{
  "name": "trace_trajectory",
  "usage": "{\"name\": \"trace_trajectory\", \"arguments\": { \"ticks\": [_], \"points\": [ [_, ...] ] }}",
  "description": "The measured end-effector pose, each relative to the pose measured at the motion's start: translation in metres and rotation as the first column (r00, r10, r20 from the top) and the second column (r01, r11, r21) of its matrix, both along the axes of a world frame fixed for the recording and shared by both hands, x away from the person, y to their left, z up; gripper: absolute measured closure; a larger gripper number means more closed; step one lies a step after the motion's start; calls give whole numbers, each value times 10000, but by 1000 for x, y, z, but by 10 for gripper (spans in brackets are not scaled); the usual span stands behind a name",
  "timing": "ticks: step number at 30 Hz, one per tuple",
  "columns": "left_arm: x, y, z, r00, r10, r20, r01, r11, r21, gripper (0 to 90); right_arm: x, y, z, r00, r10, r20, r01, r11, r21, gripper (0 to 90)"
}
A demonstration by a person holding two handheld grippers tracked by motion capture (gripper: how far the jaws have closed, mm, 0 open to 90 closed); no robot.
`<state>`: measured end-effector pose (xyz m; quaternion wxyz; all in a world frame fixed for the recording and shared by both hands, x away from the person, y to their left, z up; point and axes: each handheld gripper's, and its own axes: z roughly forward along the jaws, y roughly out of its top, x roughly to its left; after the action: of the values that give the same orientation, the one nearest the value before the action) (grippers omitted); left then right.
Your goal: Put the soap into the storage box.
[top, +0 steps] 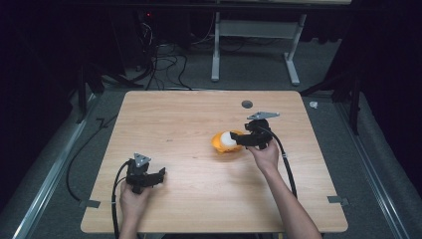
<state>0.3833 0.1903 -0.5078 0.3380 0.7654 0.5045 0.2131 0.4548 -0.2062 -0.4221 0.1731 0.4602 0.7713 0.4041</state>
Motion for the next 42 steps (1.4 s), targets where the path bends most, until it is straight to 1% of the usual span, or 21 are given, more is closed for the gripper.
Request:
{"name": "trace_trajectory", "arguments": {
  "ticks": [6, 10, 16, 28, 33, 42],
  "points": [
    [0, 0, 0, 10000, 5, 0, -5, 10000, -2, 204, -3, -5, 1, 9999, -82, 118, 82, 10000, -45, 283],
    [0, 0, 0, 10000, 3, 0, -3, 10000, -1, 204, -5, -8, 1, 9998, -141, 108, 143, 9998, -121, 282],
    [0, 0, 0, 10000, 1, -1, -1, 10000, 1, 204, -8, -13, 5, 9995, -238, 206, 239, 9997, -21, 283],
    [0, 0, 0, 10000, 10, -6, -10, 10000, -15, 204, -15, -23, 11, 9986, -396, 362, 400, 9991, -121, 281],
    [0, 0, 0, 10000, 7, -5, -7, 10000, -15, 204, -16, -30, 11, 9982, -514, 305, 519, 9985, -183, 281],
    [0, 0, 0, 10000, 7, -6, -7, 10000, -14, 204, -22, -39, 17, 9971, -608, 457, 620, 9978, -251, 280]
  ]
}}
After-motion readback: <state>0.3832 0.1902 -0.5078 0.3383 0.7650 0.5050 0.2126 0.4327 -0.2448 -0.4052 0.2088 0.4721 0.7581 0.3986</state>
